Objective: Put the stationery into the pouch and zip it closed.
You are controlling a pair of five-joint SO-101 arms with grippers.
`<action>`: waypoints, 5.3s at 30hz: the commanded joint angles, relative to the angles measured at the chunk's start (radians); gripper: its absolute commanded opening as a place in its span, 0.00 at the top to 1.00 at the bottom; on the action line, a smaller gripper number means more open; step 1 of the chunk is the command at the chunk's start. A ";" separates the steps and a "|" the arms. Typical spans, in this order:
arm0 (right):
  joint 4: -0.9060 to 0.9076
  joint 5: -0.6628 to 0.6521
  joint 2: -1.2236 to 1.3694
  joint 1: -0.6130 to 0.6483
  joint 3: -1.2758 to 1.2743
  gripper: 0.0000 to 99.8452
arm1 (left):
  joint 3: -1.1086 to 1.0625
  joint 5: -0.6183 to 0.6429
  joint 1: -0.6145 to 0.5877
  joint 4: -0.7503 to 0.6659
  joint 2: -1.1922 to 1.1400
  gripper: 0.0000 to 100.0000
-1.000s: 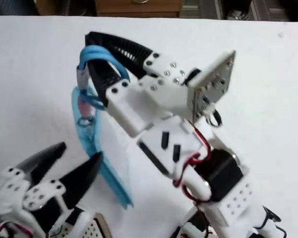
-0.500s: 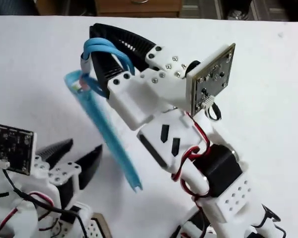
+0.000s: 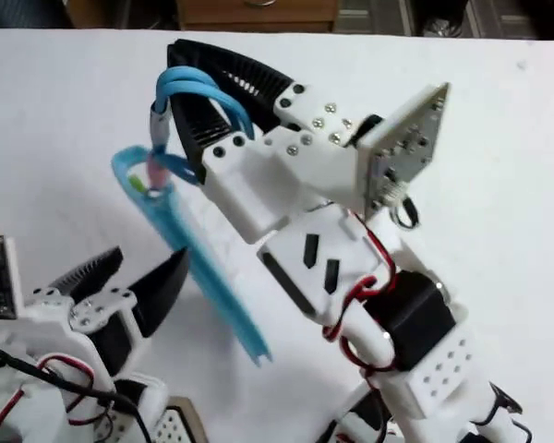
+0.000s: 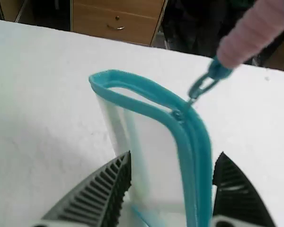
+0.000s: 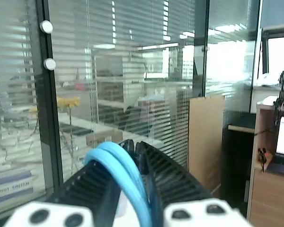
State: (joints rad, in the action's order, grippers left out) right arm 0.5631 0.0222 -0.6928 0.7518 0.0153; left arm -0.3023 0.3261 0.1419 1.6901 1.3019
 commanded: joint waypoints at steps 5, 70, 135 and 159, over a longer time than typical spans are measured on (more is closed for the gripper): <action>0.041 -0.008 -0.044 0.058 0.048 0.98 | -0.120 0.035 -0.082 -0.178 -0.002 0.71; -0.334 -0.199 0.213 -0.042 0.153 0.98 | 0.037 -0.038 -0.354 -0.241 -0.087 0.71; -0.182 -0.206 0.667 -0.186 0.643 0.98 | -0.213 -0.468 -0.120 -0.238 -0.189 0.92; -0.150 -0.206 0.444 -0.186 0.637 0.98 | -0.285 -0.511 -0.266 -0.443 -0.191 0.73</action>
State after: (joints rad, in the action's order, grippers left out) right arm 0.4112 -0.1757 -0.1803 0.5769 0.6122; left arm -0.5892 -0.1772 -0.1158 1.2605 1.1101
